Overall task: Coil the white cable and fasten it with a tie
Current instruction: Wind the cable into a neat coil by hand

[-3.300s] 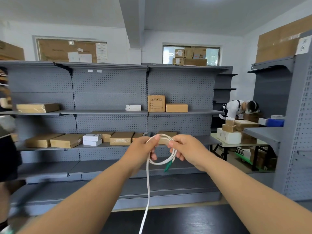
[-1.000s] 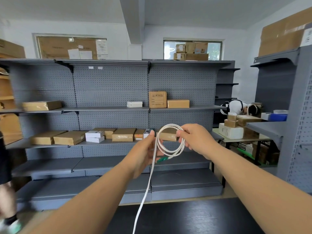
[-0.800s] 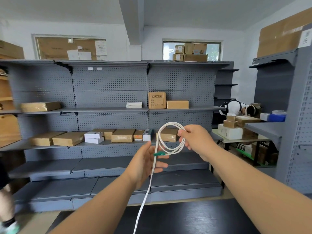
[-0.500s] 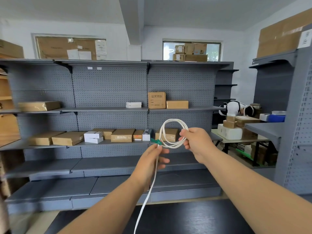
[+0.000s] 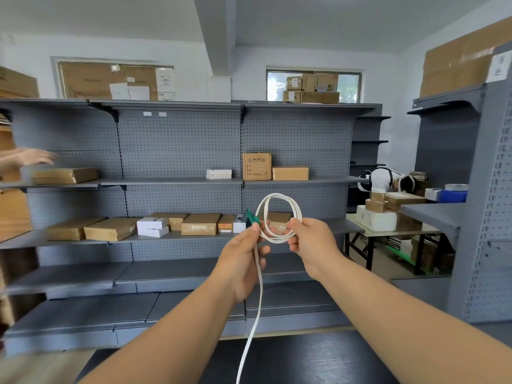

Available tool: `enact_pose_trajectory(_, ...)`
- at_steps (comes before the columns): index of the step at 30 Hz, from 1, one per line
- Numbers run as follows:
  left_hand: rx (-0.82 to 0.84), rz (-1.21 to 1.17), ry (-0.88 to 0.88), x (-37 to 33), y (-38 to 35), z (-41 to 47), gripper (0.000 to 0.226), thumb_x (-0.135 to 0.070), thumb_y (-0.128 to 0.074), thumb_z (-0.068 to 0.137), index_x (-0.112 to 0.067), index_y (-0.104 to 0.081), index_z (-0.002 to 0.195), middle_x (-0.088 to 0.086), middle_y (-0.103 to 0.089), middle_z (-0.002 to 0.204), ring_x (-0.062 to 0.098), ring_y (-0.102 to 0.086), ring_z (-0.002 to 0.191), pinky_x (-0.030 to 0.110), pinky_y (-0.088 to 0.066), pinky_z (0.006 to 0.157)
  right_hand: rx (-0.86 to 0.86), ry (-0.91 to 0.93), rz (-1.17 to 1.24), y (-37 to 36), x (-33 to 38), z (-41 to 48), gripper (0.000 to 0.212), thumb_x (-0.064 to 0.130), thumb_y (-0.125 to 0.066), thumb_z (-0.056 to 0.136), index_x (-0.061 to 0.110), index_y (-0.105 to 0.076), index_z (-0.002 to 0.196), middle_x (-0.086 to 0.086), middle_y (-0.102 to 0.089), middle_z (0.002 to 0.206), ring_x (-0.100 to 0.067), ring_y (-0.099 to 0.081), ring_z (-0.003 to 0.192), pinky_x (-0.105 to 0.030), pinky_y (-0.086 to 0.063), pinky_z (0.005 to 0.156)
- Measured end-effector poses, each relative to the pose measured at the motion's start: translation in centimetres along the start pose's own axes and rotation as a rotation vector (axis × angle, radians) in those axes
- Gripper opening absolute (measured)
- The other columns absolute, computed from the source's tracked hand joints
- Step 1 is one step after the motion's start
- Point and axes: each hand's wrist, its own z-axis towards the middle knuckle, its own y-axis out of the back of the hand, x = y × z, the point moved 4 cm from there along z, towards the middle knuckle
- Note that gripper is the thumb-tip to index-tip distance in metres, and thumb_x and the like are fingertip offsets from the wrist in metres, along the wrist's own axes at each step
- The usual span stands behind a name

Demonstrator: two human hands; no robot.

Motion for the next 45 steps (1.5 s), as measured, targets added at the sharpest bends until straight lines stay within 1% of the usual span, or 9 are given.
enact_pose_trajectory(5, 0.064, 0.003, 0.025, -0.4, 0.5, 0.1, 0.024, -0.033, -0.045, 0.097, -0.025, -0.067, 0.102, -0.019, -0.066, 0.084, 0.006, -0.043, 0.058, 0.021, -0.030, 0.054, 0.009, 0.052, -0.083, 0.0, 0.6, -0.6, 0.026, 0.018, -0.046, 0.098, 0.012, -0.061, 0.078, -0.003, -0.052, 0.060, -0.012, -0.047, 0.051, -0.024, -0.043, 0.054)
enact_pose_trajectory(11, 0.112, -0.088, 0.048, -0.4, 0.5, -0.1, 0.029, -0.033, -0.041, 0.098, -0.021, -0.061, 0.116, -0.011, -0.070, 0.092, 0.005, -0.057, 0.057, 0.018, -0.035, 0.048, 0.001, 0.079, -0.103, 0.1, 1.0, -0.8, 0.025, 0.018, -0.045, 0.098, 0.010, -0.062, 0.081, -0.003, -0.054, 0.060, -0.011, -0.047, 0.050, -0.022, -0.044, 0.052)
enact_pose_trajectory(15, 0.148, -0.040, 0.028, -0.8, 0.2, -0.4, 0.027, -0.029, -0.041, 0.099, -0.022, -0.067, 0.099, -0.010, -0.072, 0.088, 0.004, -0.055, 0.059, 0.018, -0.030, 0.050, -0.002, 0.084, -0.133, 0.3, 0.9, -0.7, 0.025, 0.019, -0.045, 0.098, 0.010, -0.063, 0.084, -0.004, -0.054, 0.061, -0.011, -0.048, 0.051, -0.023, -0.044, 0.052)
enact_pose_trajectory(22, -0.011, -0.062, 0.046, -0.5, 0.6, 0.2, 0.024, -0.028, -0.047, 0.097, -0.020, -0.065, 0.083, -0.010, -0.066, 0.067, 0.004, -0.047, 0.044, 0.017, -0.032, 0.046, 0.013, 0.183, -0.234, -0.3, 1.4, -1.3, 0.024, 0.019, -0.045, 0.098, 0.014, -0.060, 0.080, -0.002, -0.054, 0.058, -0.011, -0.049, 0.049, -0.030, -0.047, 0.058)
enact_pose_trajectory(27, -0.077, -0.068, 0.025, -0.6, 0.5, 0.3, 0.018, -0.021, -0.050, 0.096, -0.015, -0.064, 0.086, -0.007, -0.065, 0.063, 0.003, -0.045, 0.044, 0.015, -0.034, 0.043, 0.015, 0.232, -0.300, -0.4, 1.7, -1.6, 0.022, 0.019, -0.045, 0.098, 0.009, -0.063, 0.091, -0.002, -0.055, 0.060, -0.011, -0.049, 0.048, -0.019, -0.044, 0.050)
enact_pose_trajectory(32, -0.015, -0.125, -0.055, -0.8, 0.7, 0.3, 0.011, -0.013, -0.047, 0.097, -0.013, -0.057, 0.100, 0.001, -0.067, 0.071, 0.005, -0.053, 0.048, 0.014, -0.043, 0.045, -0.013, 0.233, -0.355, 0.1, 1.9, -1.2, 0.022, 0.019, -0.046, 0.097, 0.008, -0.064, 0.088, -0.004, -0.057, 0.059, -0.011, -0.051, 0.045, -0.008, -0.036, 0.036)
enact_pose_trajectory(37, 0.019, -0.061, -0.160, -0.9, 0.2, 0.3, 0.019, -0.017, -0.043, 0.099, -0.009, -0.060, 0.104, 0.003, -0.067, 0.074, 0.007, -0.055, 0.053, 0.015, -0.045, 0.053, -0.058, 0.204, -0.363, 0.4, 1.8, -0.7, 0.023, 0.019, -0.046, 0.097, 0.010, -0.064, 0.086, -0.002, -0.058, 0.057, -0.009, -0.053, 0.043, -0.015, -0.040, 0.042)
enact_pose_trajectory(42, -0.057, 0.133, -0.282, -1.0, -0.3, 0.2, 0.022, -0.014, -0.047, 0.097, -0.012, -0.064, 0.083, -0.002, -0.060, 0.071, 0.007, -0.046, 0.057, 0.018, -0.039, 0.061, -0.074, 0.219, -0.363, 0.3, 1.8, -0.7, 0.023, 0.019, -0.047, 0.096, 0.010, -0.064, 0.085, -0.003, -0.060, 0.057, -0.011, -0.056, 0.044, -0.022, -0.048, 0.048)
enact_pose_trajectory(45, -0.152, 0.216, -0.318, -1.0, 0.0, 0.4, 0.027, -0.014, -0.047, 0.097, -0.013, -0.065, 0.077, 0.002, -0.056, 0.071, 0.009, -0.041, 0.058, 0.019, -0.037, 0.060, -0.043, 0.221, -0.327, 0.1, 1.5, -0.9, 0.023, 0.020, -0.048, 0.096, 0.012, -0.064, 0.082, -0.001, -0.058, 0.058, -0.011, -0.055, 0.047, -0.032, -0.054, 0.061)
